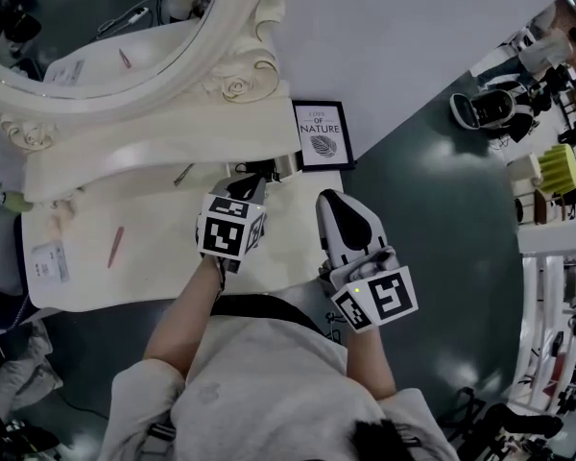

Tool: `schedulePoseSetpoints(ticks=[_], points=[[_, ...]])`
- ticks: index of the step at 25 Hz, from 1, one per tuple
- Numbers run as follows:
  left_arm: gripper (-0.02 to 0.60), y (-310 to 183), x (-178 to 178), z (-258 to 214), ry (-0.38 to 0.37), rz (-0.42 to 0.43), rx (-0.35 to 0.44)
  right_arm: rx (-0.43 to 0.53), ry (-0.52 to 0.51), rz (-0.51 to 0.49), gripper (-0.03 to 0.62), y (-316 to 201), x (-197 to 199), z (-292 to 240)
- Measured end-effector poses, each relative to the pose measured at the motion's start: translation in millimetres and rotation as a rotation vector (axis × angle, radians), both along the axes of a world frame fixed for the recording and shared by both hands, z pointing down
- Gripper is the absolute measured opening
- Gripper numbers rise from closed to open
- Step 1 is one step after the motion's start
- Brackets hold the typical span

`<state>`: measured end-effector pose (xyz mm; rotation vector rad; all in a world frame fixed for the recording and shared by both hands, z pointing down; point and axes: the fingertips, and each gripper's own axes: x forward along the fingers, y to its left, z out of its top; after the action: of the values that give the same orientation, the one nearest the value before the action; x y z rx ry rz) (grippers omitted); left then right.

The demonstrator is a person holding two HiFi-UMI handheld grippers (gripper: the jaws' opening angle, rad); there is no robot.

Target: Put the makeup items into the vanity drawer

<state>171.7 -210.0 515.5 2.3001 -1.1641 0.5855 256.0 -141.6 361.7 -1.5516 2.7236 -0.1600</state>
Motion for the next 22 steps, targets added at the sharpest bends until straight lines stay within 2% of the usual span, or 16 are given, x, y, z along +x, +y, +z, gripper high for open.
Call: schedulePoseSetpoints(ticks=[15, 19, 21, 22], points=[[0.023, -14, -4, 23, -0.029, -0.066, -0.061, -0.012, -0.005, -0.041, 0.028, -12, 4, 5], [0.025, -14, -3, 26, -0.033, -0.061, -0.059, -0.018, -0.006, -0.055, 0.028, -15, 2, 6], [0.05, -15, -2, 25, -0.024, -0.056, -0.047, -0.019, -0.003, -0.064, 0.028, -16, 0, 7], [0.089, -15, -2, 24, -0.019, -0.052, -0.043, -0.018, -0.002, -0.068, 0.028, -16, -1, 7]])
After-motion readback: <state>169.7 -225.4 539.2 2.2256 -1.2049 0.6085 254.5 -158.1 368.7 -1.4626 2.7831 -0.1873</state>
